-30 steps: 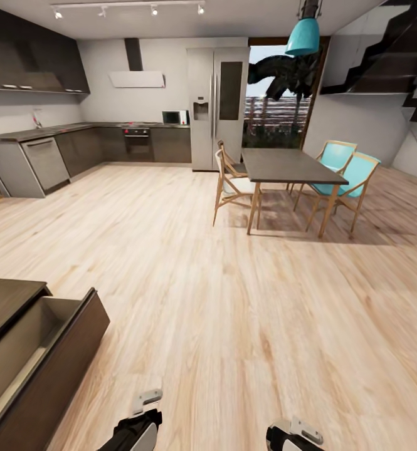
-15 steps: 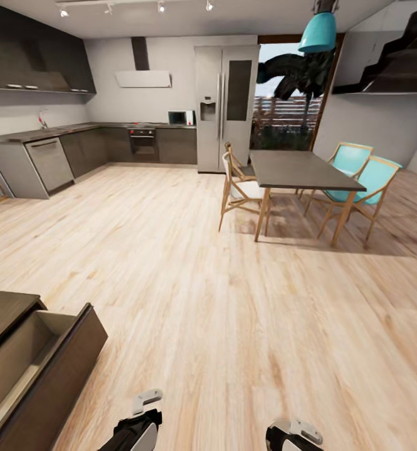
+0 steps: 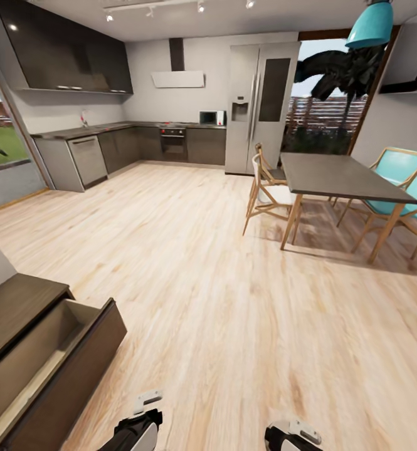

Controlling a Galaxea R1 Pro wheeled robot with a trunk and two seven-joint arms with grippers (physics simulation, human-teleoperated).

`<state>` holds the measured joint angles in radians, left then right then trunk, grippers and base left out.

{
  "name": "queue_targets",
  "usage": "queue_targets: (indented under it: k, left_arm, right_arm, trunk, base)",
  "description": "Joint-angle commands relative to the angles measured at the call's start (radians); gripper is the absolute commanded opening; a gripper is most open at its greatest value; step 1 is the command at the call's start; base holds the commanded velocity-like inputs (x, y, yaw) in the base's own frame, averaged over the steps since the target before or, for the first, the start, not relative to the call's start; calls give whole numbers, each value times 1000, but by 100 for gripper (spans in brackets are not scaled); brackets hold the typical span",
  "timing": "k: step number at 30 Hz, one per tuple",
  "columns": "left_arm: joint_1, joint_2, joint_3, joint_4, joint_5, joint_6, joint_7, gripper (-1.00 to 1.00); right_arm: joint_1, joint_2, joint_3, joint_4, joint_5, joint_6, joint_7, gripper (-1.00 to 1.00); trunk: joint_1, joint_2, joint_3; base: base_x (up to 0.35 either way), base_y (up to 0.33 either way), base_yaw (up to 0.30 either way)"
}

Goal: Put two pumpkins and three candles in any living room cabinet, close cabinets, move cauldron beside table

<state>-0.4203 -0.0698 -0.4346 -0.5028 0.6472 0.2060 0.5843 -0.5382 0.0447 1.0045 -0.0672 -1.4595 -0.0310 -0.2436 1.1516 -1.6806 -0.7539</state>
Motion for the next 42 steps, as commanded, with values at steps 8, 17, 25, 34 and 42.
queue_targets:
  k: [8,17,25,34,42]
  left_arm:
    - [-1,-1,-7,-2,5,4,8,100]
    - [-1,-1,-7,0,6,4,8,100]
    - [-1,-1,-7,0,5,4,8,100]
    - [-1,-1,-7,0,5,4,7,100]
    - [-1,-1,-7,0,5,4,7,100]
  right_arm:
    - [0,0,9,-2,-12,-4,-5,-100]
    - [0,-3,8,-2,-12,-4,-4,-100]
    - [0,-5,8,-2,-12,-4,-3,-100]
    - [0,-5,8,-2,-12,-6,-3,-100]
    - [0,-5,8,-2,-12,-5,-3,-100]
  trunk:
    - [0,0,-1]
    - [0,0,-1]
    - [0,0,-1]
    - [0,0,-1]
    - [0,0,-1]
  base:
    - [1,-1,291]
    - [0,-17,285]
    - [158,-193,52]
    - [292,-117,2]
    - [319,-5,0]
